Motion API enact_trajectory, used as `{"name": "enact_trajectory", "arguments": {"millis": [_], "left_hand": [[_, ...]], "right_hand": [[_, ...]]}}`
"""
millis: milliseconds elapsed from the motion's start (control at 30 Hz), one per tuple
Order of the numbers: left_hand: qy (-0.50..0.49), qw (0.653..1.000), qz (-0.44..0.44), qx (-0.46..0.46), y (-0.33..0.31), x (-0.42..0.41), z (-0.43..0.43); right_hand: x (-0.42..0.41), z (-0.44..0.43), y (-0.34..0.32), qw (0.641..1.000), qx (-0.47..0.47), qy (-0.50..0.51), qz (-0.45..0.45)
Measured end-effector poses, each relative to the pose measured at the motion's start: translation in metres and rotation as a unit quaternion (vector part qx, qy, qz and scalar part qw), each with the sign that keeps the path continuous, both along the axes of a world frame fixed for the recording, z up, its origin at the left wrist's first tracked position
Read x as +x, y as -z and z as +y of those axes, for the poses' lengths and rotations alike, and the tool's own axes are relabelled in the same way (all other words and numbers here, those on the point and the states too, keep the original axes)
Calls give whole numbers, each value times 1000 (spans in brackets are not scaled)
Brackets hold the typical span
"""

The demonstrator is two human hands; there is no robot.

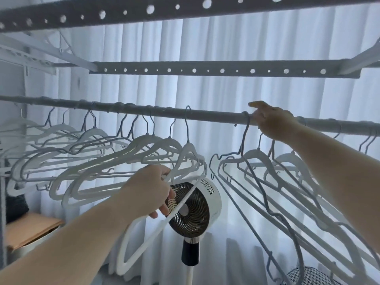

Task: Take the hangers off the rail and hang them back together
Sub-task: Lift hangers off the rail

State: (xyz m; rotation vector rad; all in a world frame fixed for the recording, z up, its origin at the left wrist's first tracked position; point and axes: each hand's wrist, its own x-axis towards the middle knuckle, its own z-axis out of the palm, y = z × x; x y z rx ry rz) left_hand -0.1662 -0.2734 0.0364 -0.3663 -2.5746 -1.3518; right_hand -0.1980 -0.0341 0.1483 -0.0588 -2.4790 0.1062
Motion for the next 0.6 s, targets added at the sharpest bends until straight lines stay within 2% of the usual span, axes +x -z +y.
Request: {"name": "enact_trajectory", "arguments": {"millis": [100, 267, 600], "left_hand": [[8, 1000, 7, -13, -6, -12, 6], [14, 999, 18, -26, -16, -28, 19], [17, 998, 3, -64, -17, -40, 45]], "right_hand": [[0, -3, -1, 1000, -3, 3, -10], [-2, -6, 6, 994, 101, 48, 11], [-6, -4, 9, 991, 127, 50, 17]]}}
